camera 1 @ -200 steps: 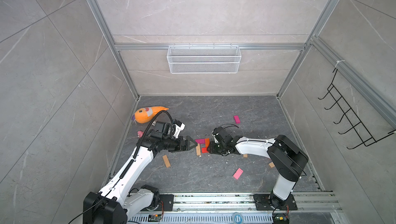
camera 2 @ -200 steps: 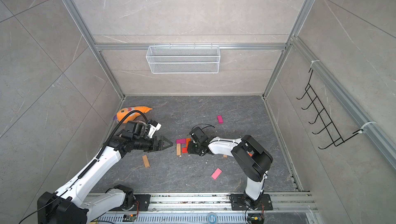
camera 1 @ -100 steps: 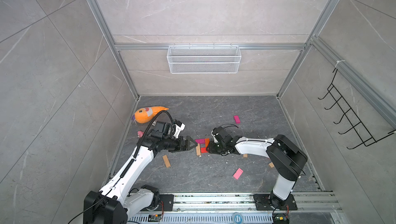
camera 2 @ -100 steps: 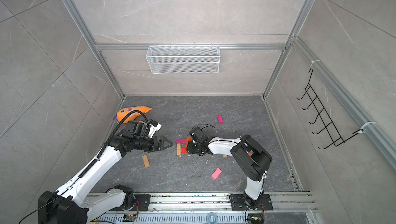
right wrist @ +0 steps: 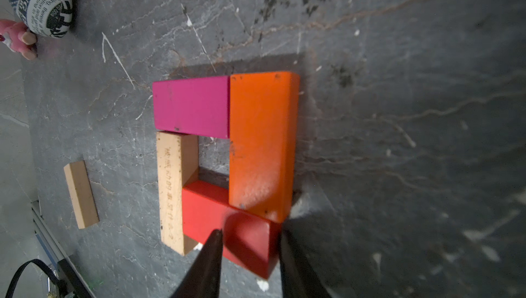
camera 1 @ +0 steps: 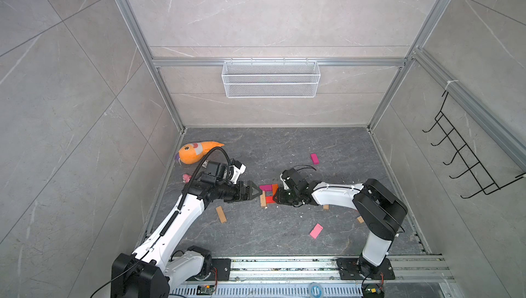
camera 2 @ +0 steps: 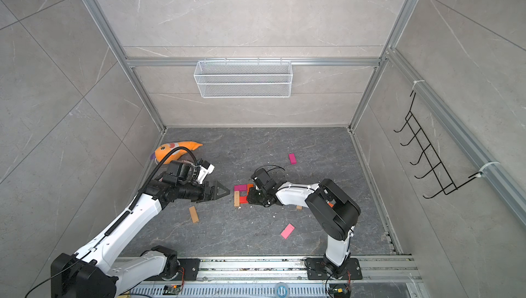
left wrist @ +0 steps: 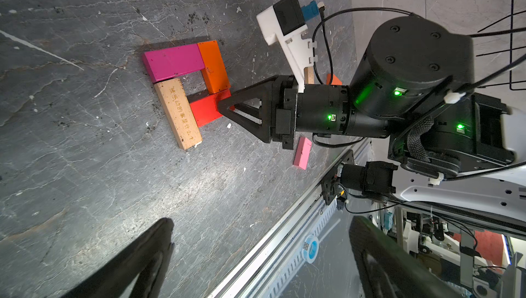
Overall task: Assemble the letter p with building blocks
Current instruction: Assemble the building block at the center of the board.
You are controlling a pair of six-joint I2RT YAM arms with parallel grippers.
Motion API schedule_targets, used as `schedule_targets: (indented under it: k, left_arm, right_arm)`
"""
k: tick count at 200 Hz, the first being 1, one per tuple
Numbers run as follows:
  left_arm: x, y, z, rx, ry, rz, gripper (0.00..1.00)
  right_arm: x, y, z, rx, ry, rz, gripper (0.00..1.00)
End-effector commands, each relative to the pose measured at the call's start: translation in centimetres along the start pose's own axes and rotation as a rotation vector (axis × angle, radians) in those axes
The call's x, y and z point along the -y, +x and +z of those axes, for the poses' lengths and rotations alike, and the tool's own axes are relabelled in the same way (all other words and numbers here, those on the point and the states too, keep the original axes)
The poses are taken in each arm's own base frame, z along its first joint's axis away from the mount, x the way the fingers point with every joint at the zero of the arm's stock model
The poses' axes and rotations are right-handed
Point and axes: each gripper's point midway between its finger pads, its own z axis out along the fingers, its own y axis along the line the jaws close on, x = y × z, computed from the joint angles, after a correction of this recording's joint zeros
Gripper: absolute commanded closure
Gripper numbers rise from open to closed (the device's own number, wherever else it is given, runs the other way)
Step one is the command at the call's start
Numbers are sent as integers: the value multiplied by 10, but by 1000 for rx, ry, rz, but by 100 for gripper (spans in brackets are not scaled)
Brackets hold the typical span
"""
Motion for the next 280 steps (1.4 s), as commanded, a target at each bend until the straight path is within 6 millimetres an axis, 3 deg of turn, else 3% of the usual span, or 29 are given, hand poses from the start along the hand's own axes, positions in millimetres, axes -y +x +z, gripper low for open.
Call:
schedule_targets:
  k: [1, 70, 152, 209, 280]
  left_arm:
    - [3, -4, -2, 4, 11, 20, 0]
    - [1, -3, -1, -3, -1, 14, 0]
    - [-3, -3, 0, -5, -24, 7, 0]
    - [-5, -3, 0, -7, -30, 5, 0]
    - [-5, -3, 0, -8, -30, 5, 0]
  right_arm:
    - [13, 10, 9, -41, 40, 25, 63]
    - [19, 6, 2, -6, 73, 34, 60]
    - [5, -18, -25, 49, 44, 7, 52]
    - [10, -34, -16, 29, 8, 22, 34]
    - [1, -42, -1, 0, -40, 18, 26]
